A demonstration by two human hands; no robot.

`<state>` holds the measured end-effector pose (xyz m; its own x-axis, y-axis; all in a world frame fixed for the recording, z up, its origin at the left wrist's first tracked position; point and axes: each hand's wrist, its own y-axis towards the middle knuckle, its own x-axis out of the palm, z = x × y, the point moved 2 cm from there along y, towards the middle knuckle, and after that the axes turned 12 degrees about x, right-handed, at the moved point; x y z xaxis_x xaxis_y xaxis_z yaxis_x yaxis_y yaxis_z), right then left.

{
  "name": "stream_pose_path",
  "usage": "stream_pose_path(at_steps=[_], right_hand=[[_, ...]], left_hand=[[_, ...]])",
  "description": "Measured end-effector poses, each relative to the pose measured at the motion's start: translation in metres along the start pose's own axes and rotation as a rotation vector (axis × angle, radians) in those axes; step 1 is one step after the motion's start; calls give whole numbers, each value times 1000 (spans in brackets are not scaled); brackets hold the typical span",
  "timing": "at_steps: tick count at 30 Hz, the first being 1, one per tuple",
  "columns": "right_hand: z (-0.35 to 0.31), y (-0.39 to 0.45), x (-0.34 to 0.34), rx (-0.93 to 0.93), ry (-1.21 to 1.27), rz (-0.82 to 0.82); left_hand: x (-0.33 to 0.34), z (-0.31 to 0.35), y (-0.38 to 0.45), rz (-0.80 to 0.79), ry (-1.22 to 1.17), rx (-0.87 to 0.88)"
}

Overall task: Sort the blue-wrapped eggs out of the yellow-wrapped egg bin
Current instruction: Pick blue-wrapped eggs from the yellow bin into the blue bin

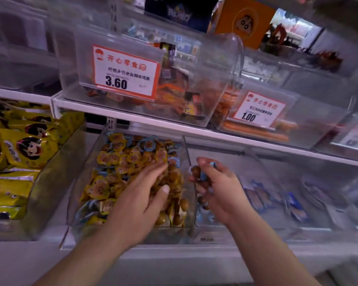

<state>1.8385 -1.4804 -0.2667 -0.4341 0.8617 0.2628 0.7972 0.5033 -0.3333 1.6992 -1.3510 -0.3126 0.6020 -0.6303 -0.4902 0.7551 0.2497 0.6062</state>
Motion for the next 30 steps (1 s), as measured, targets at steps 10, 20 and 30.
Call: stream_pose_path(at_steps=[10,20,30], right_hand=[[-14,88,-99,142,-394,376],[-6,75,59,-752,-1199,81],[28,155,135,-600,-1816,127]], left_hand=[[-27,-28,3,-194,345,-170],[-50,-48,3,-21,308,-389],[-60,-46,-2,29,191,-375]])
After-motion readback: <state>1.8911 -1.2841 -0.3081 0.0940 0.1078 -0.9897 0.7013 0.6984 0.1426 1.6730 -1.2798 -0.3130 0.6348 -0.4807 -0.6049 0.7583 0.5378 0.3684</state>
